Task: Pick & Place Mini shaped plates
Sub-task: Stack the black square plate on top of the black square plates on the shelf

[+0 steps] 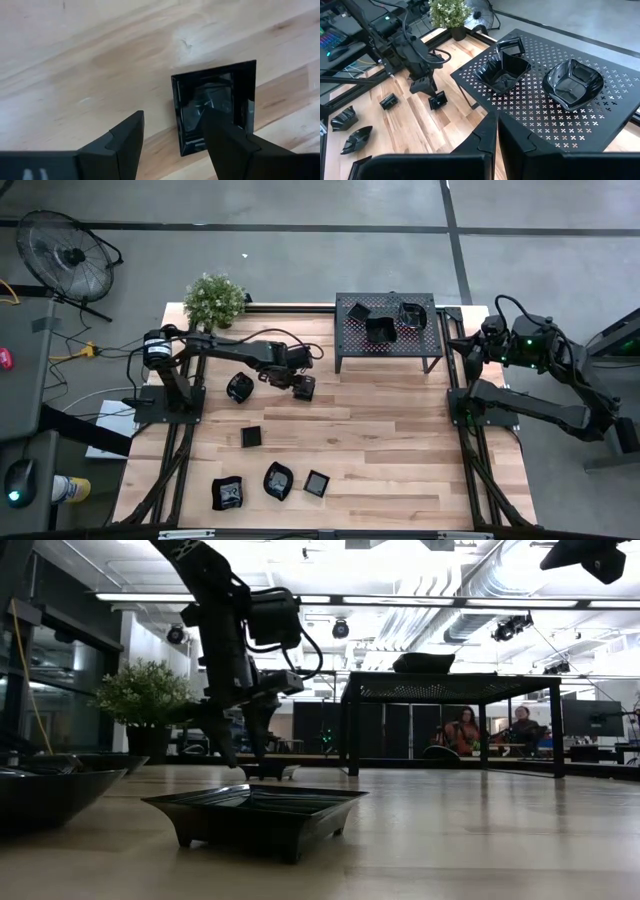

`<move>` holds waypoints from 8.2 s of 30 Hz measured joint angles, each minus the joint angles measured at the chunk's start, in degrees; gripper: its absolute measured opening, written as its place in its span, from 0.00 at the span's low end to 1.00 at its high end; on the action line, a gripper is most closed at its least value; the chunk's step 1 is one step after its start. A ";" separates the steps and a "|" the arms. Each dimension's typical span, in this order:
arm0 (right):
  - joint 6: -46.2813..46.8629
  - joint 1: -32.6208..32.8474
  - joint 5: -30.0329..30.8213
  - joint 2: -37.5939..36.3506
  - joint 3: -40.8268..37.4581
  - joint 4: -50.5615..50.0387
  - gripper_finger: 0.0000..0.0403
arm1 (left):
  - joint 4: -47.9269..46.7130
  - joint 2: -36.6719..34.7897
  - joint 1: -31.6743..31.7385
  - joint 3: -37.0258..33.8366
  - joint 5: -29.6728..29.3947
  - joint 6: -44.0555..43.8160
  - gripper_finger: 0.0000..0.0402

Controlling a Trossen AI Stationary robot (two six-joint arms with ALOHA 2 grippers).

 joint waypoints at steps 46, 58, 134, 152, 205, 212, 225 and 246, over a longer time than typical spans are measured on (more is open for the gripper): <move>-0.31 0.00 -0.77 0.00 0.00 0.02 0.03 | 1.89 2.90 -1.14 0.08 -1.28 -1.79 0.38; -0.26 -0.02 -0.72 0.00 0.00 0.02 0.03 | 1.66 2.64 -1.09 -0.02 -0.67 -1.84 0.22; -0.42 -0.02 -1.30 0.02 0.00 -0.50 0.03 | -1.99 7.30 -1.49 6.84 1.09 1.27 0.17; -0.35 -0.02 -1.31 0.02 0.00 -0.49 0.03 | -1.83 6.24 -1.51 6.83 4.12 2.67 0.00; 5.27 0.07 2.99 13.23 0.00 20.10 0.10 | 0.46 -14.67 -1.51 25.46 -21.88 33.39 0.00; 2.29 3.38 8.70 17.75 -0.02 25.84 0.09 | 7.80 -14.64 -1.51 26.95 -29.82 42.41 0.00; -1.96 4.24 6.71 26.26 -0.02 33.56 0.32 | 16.83 -14.16 -1.51 26.93 -32.64 52.80 0.00; -17.27 9.74 15.62 31.08 0.00 47.87 0.40 | 30.79 -10.35 -1.51 26.71 -32.22 68.77 0.00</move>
